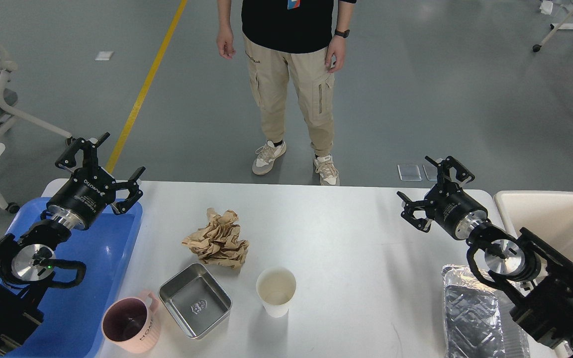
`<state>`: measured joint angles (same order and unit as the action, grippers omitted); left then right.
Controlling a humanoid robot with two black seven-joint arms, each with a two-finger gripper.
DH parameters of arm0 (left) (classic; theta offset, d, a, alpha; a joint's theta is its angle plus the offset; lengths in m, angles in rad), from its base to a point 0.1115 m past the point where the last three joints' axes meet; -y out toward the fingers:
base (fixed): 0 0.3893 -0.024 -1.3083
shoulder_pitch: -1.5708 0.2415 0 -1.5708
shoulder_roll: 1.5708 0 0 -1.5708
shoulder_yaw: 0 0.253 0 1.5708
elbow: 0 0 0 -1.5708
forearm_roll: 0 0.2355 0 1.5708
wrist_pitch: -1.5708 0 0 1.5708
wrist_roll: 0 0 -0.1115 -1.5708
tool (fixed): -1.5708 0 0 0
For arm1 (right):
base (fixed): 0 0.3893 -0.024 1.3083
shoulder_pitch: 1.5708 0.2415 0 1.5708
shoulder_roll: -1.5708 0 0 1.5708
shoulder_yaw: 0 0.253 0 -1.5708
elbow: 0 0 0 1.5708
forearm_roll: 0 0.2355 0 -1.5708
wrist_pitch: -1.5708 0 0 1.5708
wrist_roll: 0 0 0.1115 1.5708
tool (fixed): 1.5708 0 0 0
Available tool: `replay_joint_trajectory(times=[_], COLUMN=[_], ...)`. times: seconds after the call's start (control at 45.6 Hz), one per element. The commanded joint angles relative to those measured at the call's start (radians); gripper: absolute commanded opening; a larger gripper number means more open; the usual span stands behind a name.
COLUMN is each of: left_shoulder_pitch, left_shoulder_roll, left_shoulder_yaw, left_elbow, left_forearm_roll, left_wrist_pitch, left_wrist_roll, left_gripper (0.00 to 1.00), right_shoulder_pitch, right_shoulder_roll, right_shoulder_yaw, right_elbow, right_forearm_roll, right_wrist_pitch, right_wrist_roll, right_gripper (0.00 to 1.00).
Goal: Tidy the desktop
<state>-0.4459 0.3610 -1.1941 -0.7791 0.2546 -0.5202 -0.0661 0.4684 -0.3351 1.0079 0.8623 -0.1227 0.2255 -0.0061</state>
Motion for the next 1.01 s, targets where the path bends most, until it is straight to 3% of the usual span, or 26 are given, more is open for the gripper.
replay_joint_trajectory(times=[0.0,0.987], left_shoulder_pitch=[-0.001,-0.01], left_shoulder_roll=[0.006,0.073], left_shoulder_yaw=[0.001,-0.018], left_elbow=[0.0,-0.031], left_forearm_roll=[0.0,-0.009], left_wrist_pitch=[0.008,0.023], left_wrist_roll=[0.002,0.011], left_gripper=[0.98,0.98], right_shoulder_pitch=[0.004,0.01], right_shoulder_roll=[0.001,0.047], right_shoulder_yaw=[0.001,0.0], right_elbow=[0.0,-0.011], right_forearm_roll=[0.0,-0.031], right_wrist_pitch=[0.0,-0.003], right_wrist_roll=[0.0,0.002], right_gripper=[1.0,1.0])
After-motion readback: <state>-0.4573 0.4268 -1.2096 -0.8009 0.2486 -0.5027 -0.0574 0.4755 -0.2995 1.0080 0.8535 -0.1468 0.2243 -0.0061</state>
